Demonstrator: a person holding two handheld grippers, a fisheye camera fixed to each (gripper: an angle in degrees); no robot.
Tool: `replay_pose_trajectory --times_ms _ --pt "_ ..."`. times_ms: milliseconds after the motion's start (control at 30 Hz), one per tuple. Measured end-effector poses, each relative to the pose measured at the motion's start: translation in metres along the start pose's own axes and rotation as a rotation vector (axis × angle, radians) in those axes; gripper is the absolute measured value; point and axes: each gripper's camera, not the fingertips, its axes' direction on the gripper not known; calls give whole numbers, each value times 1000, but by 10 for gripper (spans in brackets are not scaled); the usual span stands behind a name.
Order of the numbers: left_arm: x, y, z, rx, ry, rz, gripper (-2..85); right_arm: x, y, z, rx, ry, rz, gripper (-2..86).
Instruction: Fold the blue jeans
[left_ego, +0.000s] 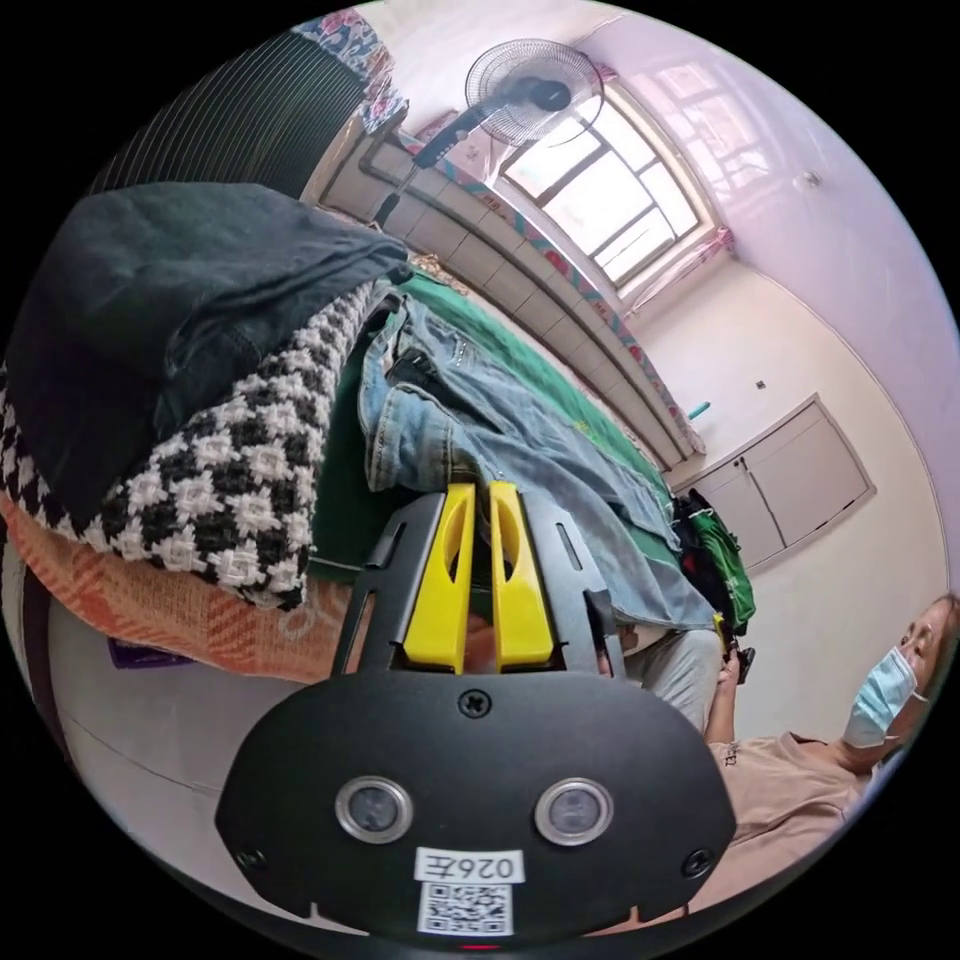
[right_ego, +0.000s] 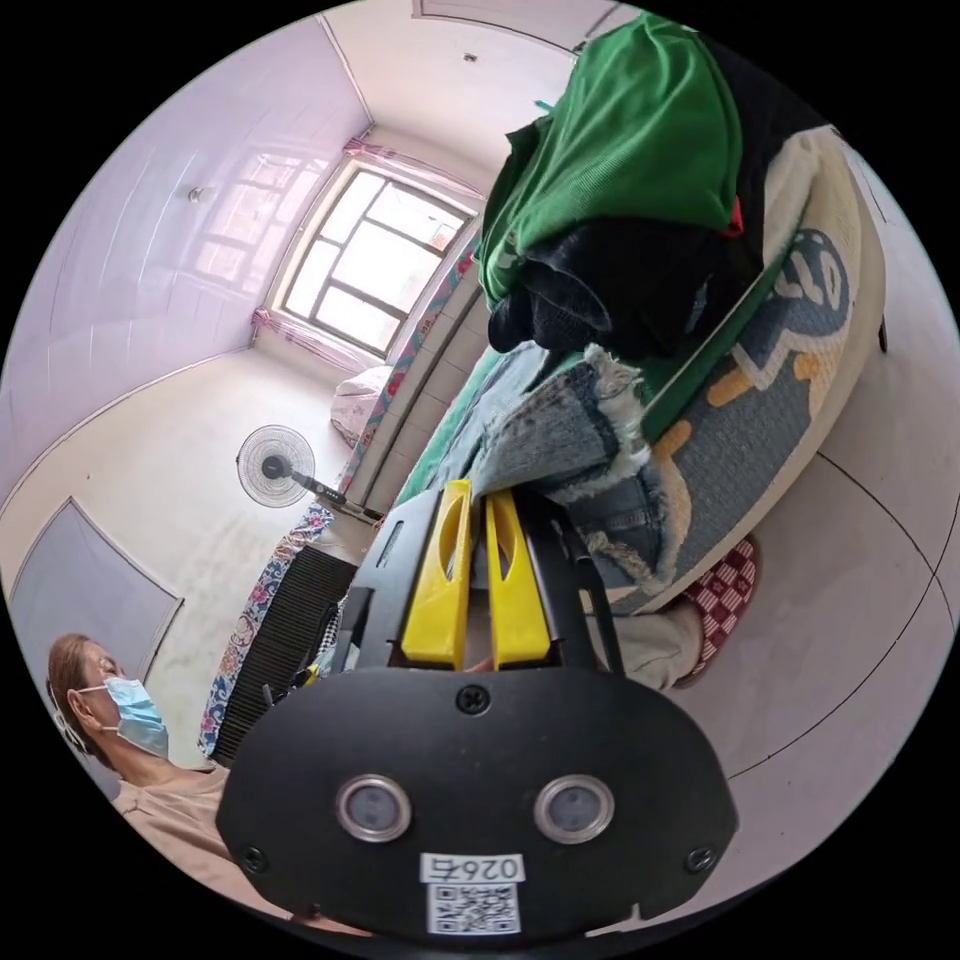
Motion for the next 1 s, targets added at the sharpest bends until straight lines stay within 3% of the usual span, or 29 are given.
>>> replay_pose_trajectory --times_ms 167,600,867,1000 --pt "-12 11 -23 99 82 -32 6 -35 35 -5 119 -127 26 -10" --pt "-3 6 3 203 106 -5 3 -191 57 104 150 31 -113 -10" --pt "8 -79 107 140 -12 38 8 -281 -22 321 81 267 -212 -7" --pt "-38 -159 237 4 11 -48 29 -293 -94 480 -45 389 -221 16"
